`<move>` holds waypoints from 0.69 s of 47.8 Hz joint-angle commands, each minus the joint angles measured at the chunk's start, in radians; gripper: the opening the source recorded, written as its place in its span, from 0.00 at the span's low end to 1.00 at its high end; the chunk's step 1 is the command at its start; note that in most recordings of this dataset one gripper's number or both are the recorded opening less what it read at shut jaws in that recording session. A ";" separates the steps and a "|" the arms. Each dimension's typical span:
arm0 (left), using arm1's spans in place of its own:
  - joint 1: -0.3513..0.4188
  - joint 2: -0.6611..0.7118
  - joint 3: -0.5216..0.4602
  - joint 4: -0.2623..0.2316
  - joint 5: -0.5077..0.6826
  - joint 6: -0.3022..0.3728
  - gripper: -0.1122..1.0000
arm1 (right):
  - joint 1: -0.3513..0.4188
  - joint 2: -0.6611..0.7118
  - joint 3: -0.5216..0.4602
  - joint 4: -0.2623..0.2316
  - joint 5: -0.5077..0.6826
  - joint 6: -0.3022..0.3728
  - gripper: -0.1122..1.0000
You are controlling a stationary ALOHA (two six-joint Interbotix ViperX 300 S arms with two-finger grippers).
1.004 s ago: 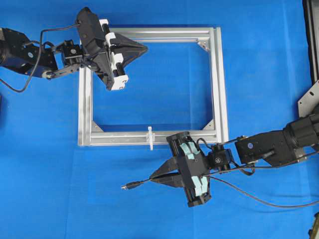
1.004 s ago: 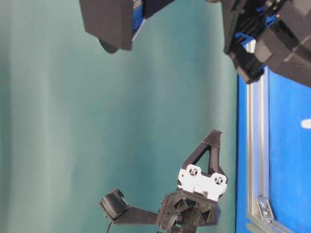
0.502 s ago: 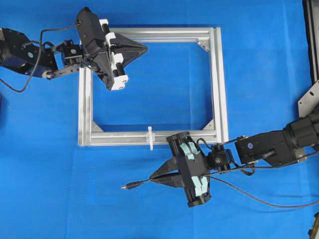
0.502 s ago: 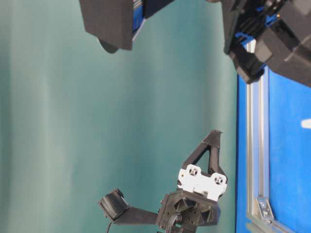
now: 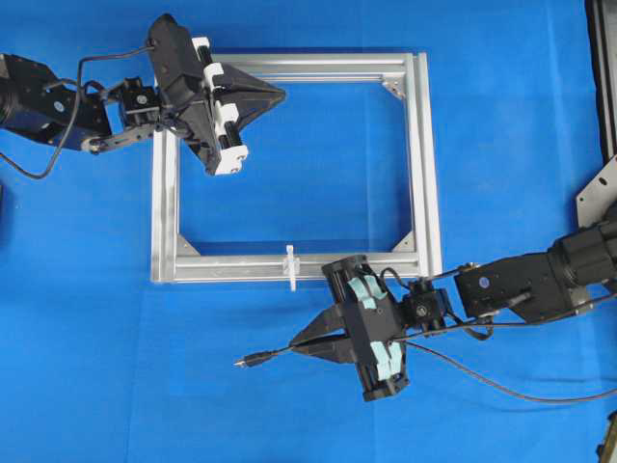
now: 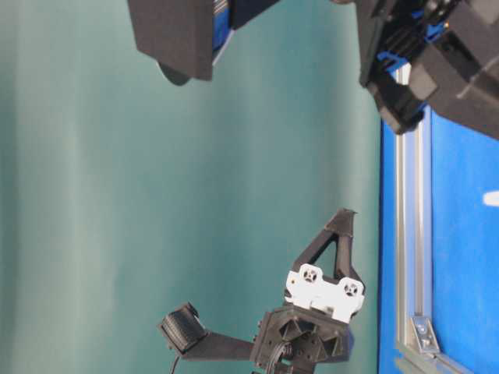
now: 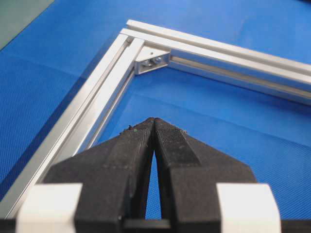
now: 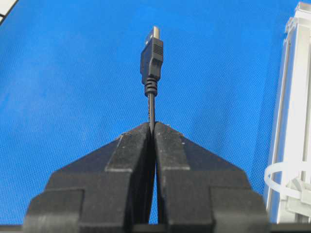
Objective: Insert the wire through the string loop located in the center.
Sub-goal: 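Lift and carry the cable plug with the right gripper toward the white loop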
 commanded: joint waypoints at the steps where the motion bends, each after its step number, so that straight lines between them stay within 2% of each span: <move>1: -0.002 -0.029 -0.008 0.003 -0.006 -0.002 0.10 | 0.005 -0.037 0.002 0.000 -0.003 0.002 0.07; 33: -0.003 -0.031 -0.005 0.003 -0.006 -0.005 0.10 | 0.005 -0.207 0.252 0.006 -0.006 0.005 0.07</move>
